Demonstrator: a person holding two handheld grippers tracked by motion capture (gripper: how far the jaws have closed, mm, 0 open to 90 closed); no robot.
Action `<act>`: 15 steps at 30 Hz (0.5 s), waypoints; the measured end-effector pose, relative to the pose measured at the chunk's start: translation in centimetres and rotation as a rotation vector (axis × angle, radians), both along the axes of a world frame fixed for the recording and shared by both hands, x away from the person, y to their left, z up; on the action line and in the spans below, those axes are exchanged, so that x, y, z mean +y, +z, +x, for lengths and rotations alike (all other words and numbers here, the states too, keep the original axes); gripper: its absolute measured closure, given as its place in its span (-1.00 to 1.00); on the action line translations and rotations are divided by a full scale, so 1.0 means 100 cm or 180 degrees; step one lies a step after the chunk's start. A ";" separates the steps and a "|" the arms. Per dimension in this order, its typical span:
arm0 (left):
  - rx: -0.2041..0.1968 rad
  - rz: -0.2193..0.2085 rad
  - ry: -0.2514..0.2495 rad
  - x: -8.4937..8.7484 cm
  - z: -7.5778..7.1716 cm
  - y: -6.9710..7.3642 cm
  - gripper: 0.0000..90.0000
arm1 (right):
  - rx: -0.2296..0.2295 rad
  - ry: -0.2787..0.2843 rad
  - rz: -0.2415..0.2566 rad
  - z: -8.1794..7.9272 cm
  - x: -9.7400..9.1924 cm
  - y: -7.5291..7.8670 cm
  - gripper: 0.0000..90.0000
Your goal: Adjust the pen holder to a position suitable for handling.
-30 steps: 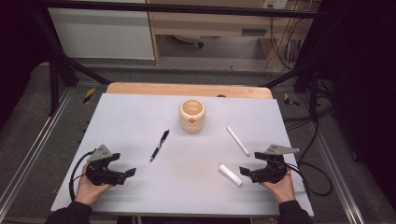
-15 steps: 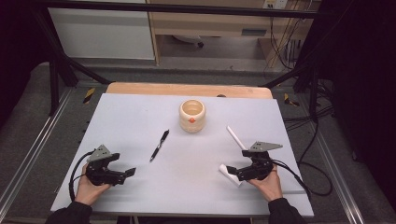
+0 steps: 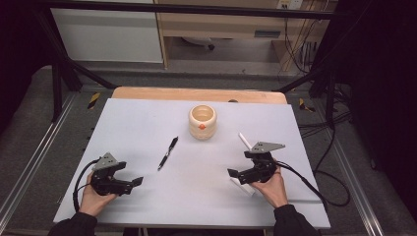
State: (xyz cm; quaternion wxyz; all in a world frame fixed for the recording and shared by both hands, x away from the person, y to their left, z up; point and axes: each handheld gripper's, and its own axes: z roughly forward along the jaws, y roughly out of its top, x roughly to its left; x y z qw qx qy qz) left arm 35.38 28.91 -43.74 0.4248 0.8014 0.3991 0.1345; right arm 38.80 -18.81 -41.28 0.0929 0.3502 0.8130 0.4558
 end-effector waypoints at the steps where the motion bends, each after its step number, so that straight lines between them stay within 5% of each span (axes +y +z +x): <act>1: -0.0001 -0.0001 -0.0003 0.000 0.000 0.000 -0.87 | -0.0009 0.0026 -0.0017 0.003 0.006 0.002 -0.97; 15: 0.0008 0.0000 0.0006 0.001 0.000 0.000 -0.86 | -0.0093 0.0106 -0.0032 0.020 0.037 0.019 -0.96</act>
